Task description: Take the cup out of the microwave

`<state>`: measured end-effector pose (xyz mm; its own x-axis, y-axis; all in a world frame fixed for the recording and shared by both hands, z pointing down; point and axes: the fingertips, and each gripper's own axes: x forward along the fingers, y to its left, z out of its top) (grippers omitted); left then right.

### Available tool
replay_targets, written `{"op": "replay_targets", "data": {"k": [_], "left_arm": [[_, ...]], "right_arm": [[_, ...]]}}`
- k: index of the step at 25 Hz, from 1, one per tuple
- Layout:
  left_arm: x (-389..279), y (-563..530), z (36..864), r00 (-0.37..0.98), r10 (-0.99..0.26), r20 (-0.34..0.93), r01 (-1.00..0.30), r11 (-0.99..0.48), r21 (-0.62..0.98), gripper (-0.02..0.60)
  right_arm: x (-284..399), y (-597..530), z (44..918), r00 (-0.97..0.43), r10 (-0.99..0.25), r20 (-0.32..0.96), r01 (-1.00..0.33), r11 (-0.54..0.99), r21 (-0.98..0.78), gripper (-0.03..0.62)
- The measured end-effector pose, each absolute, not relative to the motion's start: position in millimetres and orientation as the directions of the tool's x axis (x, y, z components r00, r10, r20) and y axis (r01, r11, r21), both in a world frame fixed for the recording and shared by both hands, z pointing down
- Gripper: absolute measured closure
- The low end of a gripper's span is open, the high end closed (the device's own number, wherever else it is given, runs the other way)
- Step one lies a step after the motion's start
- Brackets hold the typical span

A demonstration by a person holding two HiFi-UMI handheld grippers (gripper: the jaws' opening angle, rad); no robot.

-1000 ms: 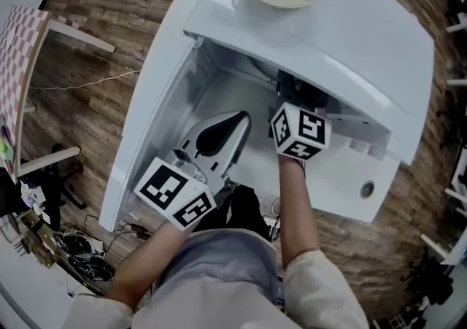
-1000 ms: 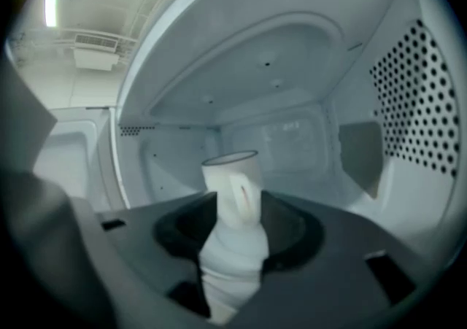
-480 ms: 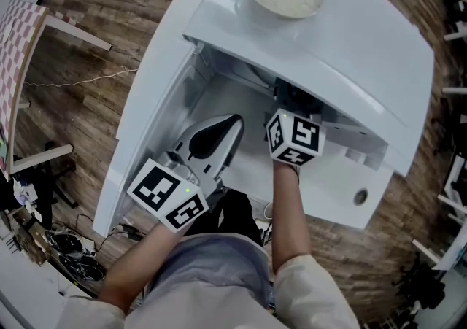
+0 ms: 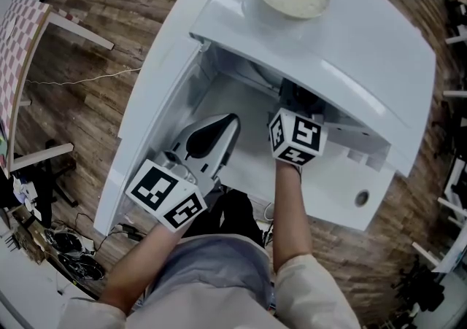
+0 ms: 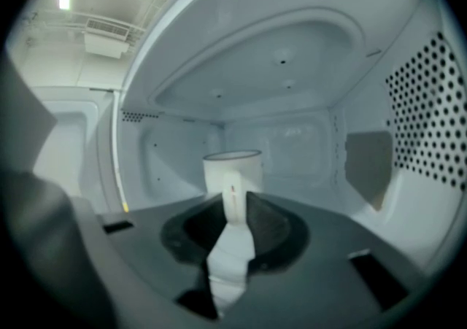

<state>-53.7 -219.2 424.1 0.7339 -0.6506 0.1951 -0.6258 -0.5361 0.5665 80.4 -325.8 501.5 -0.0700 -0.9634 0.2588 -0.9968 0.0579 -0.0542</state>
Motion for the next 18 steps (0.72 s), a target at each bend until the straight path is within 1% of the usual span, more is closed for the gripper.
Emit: {"op": "replay_targets", "data": {"k": [7,18], "left_arm": [[-53.6,-218.5,421.6,0.737,-0.651,0.183,-0.621,-0.545,0.563,0.571],[-50.8,-216.8,417.3,0.737,-0.652,0.177,-0.62,-0.548,0.562,0.571]], "right_arm": [[80.7,-326.3,500.8,-0.063,-0.963,0.263,-0.998,0.067,0.007,0.513],[82.0,-318.7,494.6,-0.071,-0.967,0.246,-0.997,0.071,-0.009,0.517]]}}
